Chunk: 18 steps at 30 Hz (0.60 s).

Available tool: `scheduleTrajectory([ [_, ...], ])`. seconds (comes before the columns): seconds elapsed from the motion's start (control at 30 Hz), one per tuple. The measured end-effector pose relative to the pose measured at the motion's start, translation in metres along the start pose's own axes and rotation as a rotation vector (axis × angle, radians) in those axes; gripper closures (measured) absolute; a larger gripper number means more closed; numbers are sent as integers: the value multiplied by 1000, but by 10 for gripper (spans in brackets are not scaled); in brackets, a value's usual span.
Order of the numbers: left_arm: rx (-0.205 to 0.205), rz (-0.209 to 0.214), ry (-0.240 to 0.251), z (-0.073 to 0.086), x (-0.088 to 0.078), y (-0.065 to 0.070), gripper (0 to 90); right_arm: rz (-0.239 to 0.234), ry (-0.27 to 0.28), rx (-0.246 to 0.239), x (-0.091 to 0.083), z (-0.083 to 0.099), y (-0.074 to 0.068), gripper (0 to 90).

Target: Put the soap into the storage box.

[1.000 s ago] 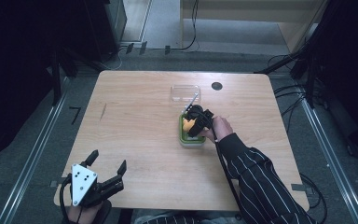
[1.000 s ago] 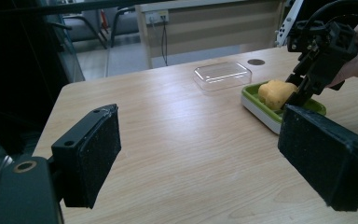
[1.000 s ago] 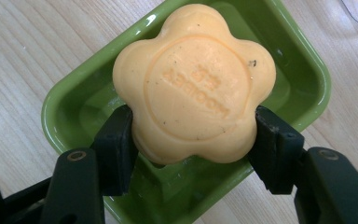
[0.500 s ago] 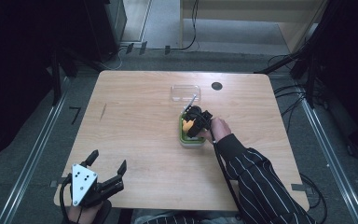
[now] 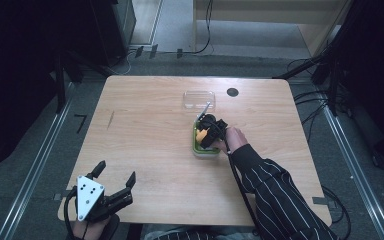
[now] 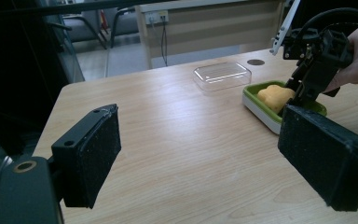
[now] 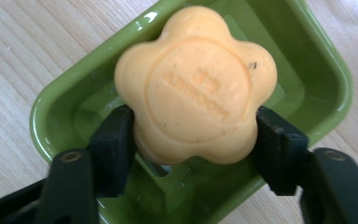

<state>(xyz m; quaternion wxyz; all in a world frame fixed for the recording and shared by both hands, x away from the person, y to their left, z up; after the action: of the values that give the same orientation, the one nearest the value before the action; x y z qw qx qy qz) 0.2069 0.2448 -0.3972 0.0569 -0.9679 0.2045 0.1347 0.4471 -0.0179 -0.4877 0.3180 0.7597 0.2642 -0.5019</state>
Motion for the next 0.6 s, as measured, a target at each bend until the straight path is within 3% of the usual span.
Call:
scheduleTrajectory([
  [0.6,0,0,1,0,0,0,136,-2,25,-10,-19,2,6,142],
])
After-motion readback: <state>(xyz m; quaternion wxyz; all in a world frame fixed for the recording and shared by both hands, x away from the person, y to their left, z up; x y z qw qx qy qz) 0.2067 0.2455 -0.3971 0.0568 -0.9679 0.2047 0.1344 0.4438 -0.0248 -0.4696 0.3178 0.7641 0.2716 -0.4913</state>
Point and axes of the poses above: each handheld gripper's, and its own axes: x roughly forward along the jaws, z roughly out of its underside, y roughly to its right, the point moved 4 cm from there along x, roughly forward along the jaws, and after that the axes turned 9 degrees about z, right-handed, at the moved point
